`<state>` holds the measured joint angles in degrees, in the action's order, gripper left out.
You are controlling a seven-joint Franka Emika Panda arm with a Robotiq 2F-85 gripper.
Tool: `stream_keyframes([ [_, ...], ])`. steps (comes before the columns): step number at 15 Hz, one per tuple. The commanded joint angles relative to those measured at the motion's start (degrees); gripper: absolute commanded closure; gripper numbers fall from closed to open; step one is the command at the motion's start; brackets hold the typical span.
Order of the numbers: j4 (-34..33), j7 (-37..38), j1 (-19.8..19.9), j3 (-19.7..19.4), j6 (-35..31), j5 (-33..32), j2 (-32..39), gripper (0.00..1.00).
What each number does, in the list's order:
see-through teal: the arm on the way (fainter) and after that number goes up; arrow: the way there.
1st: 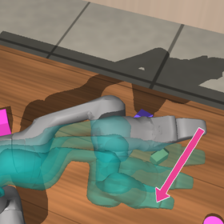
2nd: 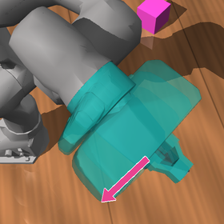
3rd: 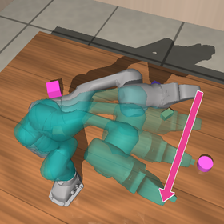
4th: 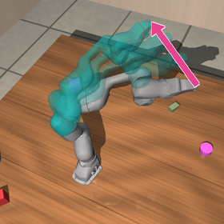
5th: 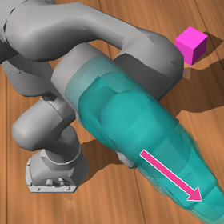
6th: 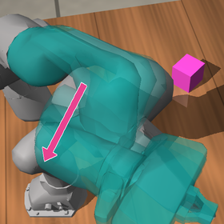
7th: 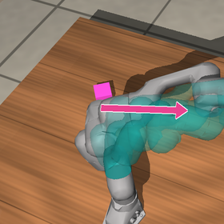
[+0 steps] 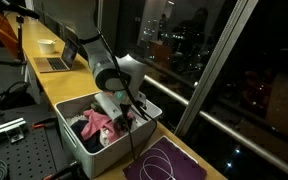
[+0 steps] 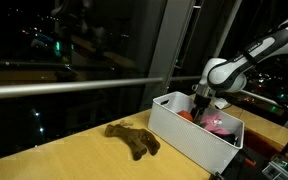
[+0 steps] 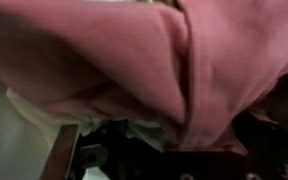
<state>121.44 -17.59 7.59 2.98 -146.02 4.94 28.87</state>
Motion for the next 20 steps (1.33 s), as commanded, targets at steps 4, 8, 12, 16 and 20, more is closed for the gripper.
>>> stream_keyframes([
  [4, 1.36, -3.68, 3.71, 3.47, -0.99, 5.36, 1.28, 0.34],
  [8, 2.97, -3.78, 3.76, 4.07, 0.58, 5.76, -2.74, 0.62],
  [12, 6.98, -4.16, 3.54, 3.76, 1.04, 5.91, -7.91, 0.92],
  [16, 10.39, -3.1, 2.52, 2.84, 3.54, 5.41, -14.62, 0.96],
  [20, 9.0, 1.18, -0.83, 0.83, 11.24, 0.76, -23.1, 0.94],
])
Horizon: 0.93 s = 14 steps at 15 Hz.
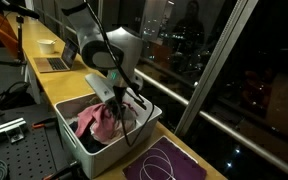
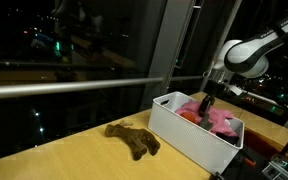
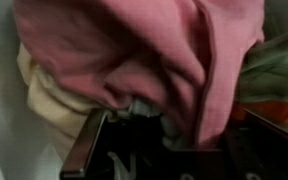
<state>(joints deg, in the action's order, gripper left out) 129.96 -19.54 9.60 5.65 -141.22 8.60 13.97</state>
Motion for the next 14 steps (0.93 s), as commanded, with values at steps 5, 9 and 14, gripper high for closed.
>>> stream_keyframes([
  [5, -8.64, 9.49, -8.03, -1.5, 17.07, -12.41, -14.66, 0.94],
  [9, -17.43, 11.82, -13.46, 1.5, 23.6, -16.94, -16.47, 0.94],
  [14, -28.2, 15.81, -21.38, 8.09, 31.1, -19.49, -13.12, 0.94],
])
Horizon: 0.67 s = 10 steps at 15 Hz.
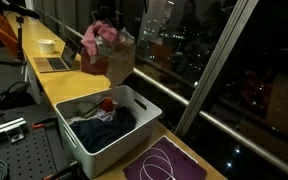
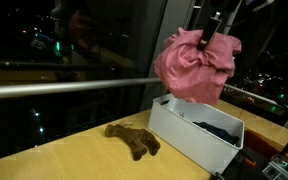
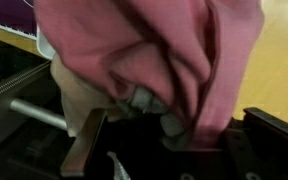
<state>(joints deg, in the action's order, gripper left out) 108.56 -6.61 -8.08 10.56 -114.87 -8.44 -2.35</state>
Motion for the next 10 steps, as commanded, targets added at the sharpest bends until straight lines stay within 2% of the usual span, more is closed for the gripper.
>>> stream_keyframes([
  [1, -8.93, 3.99, -5.35, 4.64, 6.34, -2.73, 4.25, 0.94],
  [5, -15.02, 10.55, -12.2, 9.68, 7.58, -5.02, 13.16, 0.94],
  [8, -15.63, 11.79, -14.83, 9.24, 5.73, -4.35, 18.5, 0.94],
  [10, -15.3, 10.73, -14.97, 8.26, 4.85, -3.33, 20.39, 0.94],
])
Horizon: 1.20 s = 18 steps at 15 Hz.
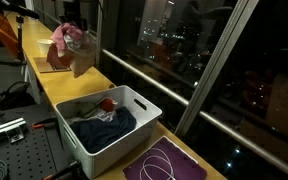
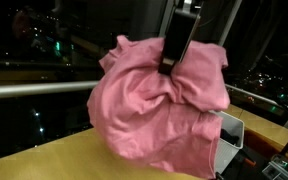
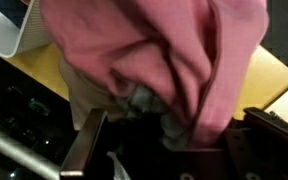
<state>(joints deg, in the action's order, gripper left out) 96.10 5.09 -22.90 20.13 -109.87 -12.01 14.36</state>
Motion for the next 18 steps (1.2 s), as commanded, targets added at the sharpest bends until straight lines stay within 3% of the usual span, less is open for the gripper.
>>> stream_keyframes([
  [1, -2.73, -1.47, 0.21, -1.72, -0.42, 0.75, 4.33, 0.94],
  [5, -1.08, -3.56, 2.89, -3.65, -2.43, 3.6, 4.32, 0.94],
  [6, -0.44, -3.68, 3.41, -3.89, -2.85, 4.39, 4.17, 0.53],
  [8, 0.31, -4.06, 4.2, -4.19, -3.43, 5.61, 3.64, 0.45],
  [14, 7.52, -5.97, 8.97, -6.36, -7.25, 8.82, -2.45, 0.02],
  [18, 14.76, -10.06, 14.29, -10.31, -11.04, 9.3, -6.81, 0.0],
])
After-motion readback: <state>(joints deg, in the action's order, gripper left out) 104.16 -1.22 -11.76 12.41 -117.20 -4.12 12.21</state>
